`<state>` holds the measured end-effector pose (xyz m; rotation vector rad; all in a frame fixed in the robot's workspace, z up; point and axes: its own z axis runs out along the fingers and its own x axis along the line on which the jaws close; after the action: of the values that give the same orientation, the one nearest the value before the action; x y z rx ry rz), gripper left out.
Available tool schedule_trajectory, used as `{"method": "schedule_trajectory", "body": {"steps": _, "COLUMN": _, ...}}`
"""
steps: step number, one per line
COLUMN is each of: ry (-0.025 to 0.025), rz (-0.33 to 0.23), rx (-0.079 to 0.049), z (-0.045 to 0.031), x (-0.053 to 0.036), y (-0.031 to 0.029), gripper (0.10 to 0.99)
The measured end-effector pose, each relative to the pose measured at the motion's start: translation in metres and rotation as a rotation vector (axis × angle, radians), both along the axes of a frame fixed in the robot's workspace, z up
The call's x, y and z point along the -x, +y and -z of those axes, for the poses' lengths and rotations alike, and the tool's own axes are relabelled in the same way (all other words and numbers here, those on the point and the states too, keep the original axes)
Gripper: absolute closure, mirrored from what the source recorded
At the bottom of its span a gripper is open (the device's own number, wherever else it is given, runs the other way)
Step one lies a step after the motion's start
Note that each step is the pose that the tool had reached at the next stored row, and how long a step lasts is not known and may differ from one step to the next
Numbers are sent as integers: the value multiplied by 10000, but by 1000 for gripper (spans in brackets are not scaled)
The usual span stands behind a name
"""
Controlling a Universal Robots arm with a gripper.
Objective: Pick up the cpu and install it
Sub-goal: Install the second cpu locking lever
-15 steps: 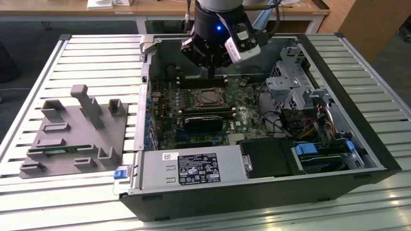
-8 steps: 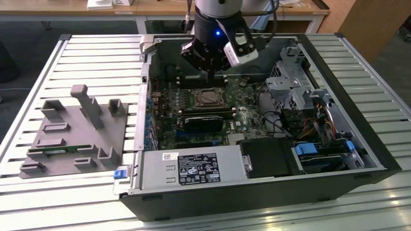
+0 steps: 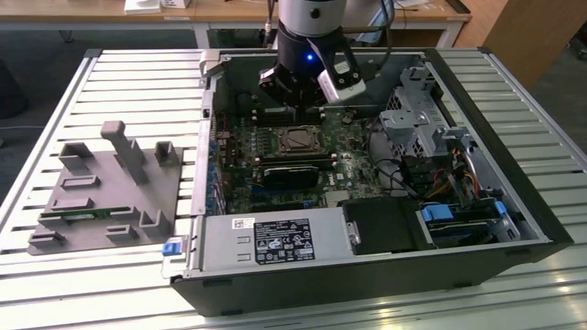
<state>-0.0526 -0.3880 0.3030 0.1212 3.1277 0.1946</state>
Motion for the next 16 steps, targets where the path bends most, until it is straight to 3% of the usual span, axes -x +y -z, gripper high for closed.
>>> {"method": "schedule_trajectory", "body": {"steps": 7, "ry": 81, "rz": 1, "rx": 0, "z": 85, "x": 0, "y": 5, "gripper": 973}}
{"method": "schedule_trajectory", "body": {"steps": 12, "ry": 84, "rz": -1, "rx": -3, "z": 105, "x": -6, "y": 7, "gripper": 973}}
{"method": "schedule_trajectory", "body": {"steps": 16, "ry": 84, "rz": 1, "rx": -2, "z": 178, "x": -14, "y": 21, "gripper": 973}}
